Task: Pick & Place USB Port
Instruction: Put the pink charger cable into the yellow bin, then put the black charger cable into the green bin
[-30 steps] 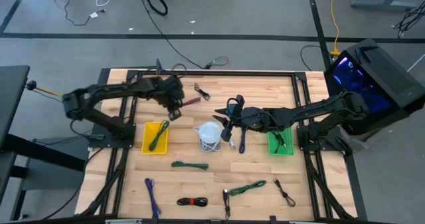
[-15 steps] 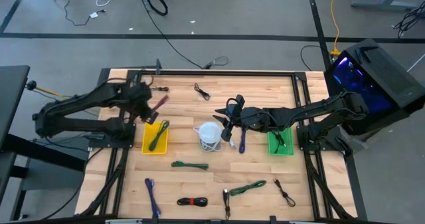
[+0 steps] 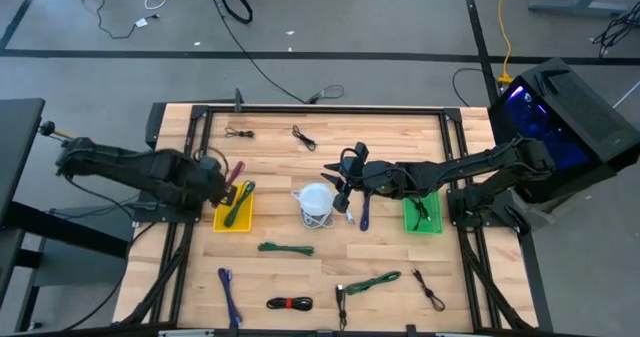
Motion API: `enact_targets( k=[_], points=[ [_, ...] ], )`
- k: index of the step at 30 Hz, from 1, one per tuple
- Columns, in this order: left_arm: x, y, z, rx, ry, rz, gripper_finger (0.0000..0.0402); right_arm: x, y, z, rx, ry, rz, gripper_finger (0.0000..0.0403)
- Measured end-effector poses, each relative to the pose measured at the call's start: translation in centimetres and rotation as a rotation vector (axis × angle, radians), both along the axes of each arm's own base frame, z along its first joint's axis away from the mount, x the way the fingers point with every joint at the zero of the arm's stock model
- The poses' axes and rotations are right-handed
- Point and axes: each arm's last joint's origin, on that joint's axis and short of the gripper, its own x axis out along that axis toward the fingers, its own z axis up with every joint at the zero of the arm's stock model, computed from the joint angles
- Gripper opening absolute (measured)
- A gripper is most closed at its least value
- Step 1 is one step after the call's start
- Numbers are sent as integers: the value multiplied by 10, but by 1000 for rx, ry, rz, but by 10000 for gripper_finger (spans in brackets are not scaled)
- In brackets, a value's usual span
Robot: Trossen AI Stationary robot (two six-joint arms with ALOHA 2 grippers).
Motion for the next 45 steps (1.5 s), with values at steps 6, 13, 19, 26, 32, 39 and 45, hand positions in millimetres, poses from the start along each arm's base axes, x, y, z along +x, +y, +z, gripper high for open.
enact_targets(
  k=[6, 13, 19, 26, 32, 39, 45],
  points=[
    [5, -18, -31, -60, -87, 36, 27, 0, 0, -1, -22, 15, 7, 105],
    [0, -28, -49, -77, -74, 78, 27, 0, -4, -1, -22, 16, -5, 105],
    [3, -33, -53, -47, -62, 33, 51, 0, -9, -1, -19, 22, -21, 105],
    [4, -33, -55, -11, -28, -21, 160, 0, -10, -2, -18, 26, -25, 105],
    [6, -32, -48, 84, -65, -116, 195, 0, -10, -2, -17, 26, -25, 105],
    [6, -19, 3, 333, -71, -265, 193, 0, -10, -2, -16, 27, -26, 105],
    [-1, 5, 38, 713, 121, -416, 181, 0, -10, -2, 4, 18, -33, 105]
  ],
)
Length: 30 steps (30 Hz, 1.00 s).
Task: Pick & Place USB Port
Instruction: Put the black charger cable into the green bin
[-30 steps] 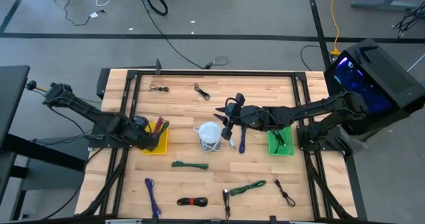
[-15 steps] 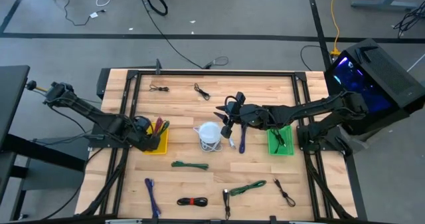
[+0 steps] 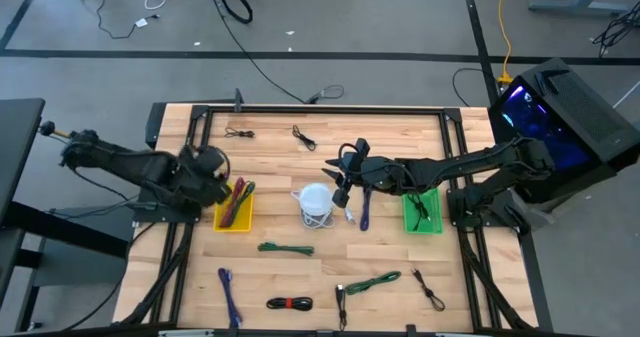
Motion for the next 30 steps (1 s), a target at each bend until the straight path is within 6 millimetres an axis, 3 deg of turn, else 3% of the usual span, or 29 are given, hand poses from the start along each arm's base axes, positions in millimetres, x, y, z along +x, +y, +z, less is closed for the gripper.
enact_targets(
  k=[6, 13, 16, 22, 30],
  points=[
    [-4, 36, 8, 97, 178, 114, 177, 1, 0, 2, 4, -24, -1, 105],
    [6, 85, 7, 100, 240, -5, 177, 2, 0, 6, 13, -69, 0, 105],
    [7, 109, -6, 78, 257, -29, 177, 2, 0, 6, 34, -76, -7, 105],
    [1, 143, -52, -115, 444, -190, 177, 3, 2, 5, 60, -77, 33, 105],
    [24, 176, -82, -181, 594, -206, 177, 3, 2, 6, 64, -87, 37, 105]
  ],
)
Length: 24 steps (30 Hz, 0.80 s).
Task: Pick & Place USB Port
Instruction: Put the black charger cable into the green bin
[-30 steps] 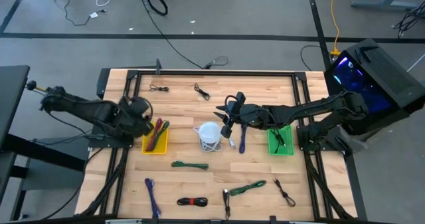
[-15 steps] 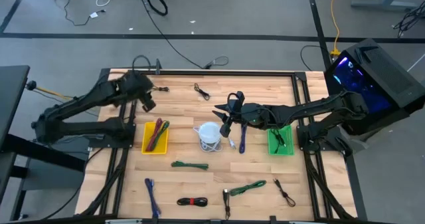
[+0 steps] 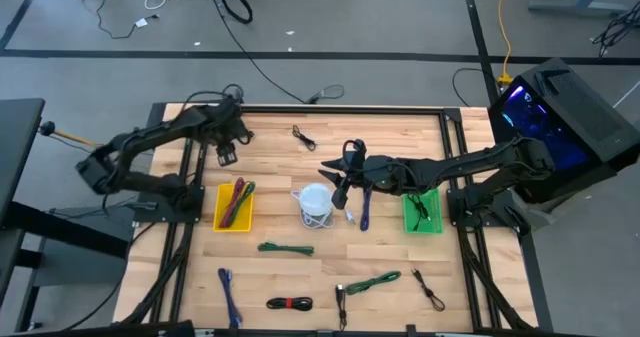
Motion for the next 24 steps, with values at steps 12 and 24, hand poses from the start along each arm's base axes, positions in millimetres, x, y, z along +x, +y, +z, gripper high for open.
enact_targets(
  k=[12, 24],
  points=[
    [37, 43, -16, 4, 50, -83, 177, 0, 3, -1, 10, 16, 57, 105],
    [39, 85, -41, -181, 17, -26, 177, -1, 9, -2, 1, 29, 78, 105]
  ],
)
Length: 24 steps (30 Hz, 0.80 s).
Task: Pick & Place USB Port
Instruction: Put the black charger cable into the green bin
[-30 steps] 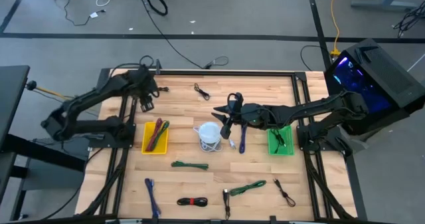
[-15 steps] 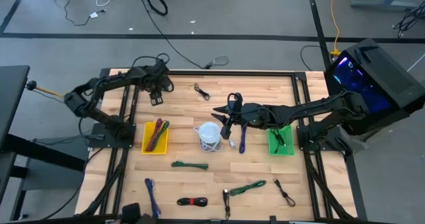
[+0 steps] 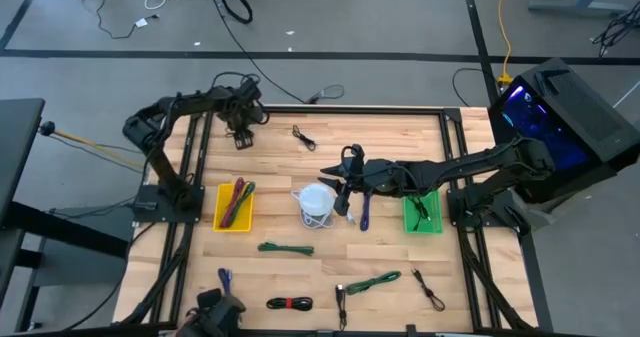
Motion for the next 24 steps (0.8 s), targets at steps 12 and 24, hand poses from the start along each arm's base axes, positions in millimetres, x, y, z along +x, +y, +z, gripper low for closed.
enact_targets(
  k=[12, 24],
  points=[
    [-5, 9, -26, -117, -1, 31, 115, 0, 0, 0, 0, -3, -1, 105],
    [2, 9, 45, -105, -172, 156, 26, -1, 0, -3, -5, 30, -4, 105]
  ],
)
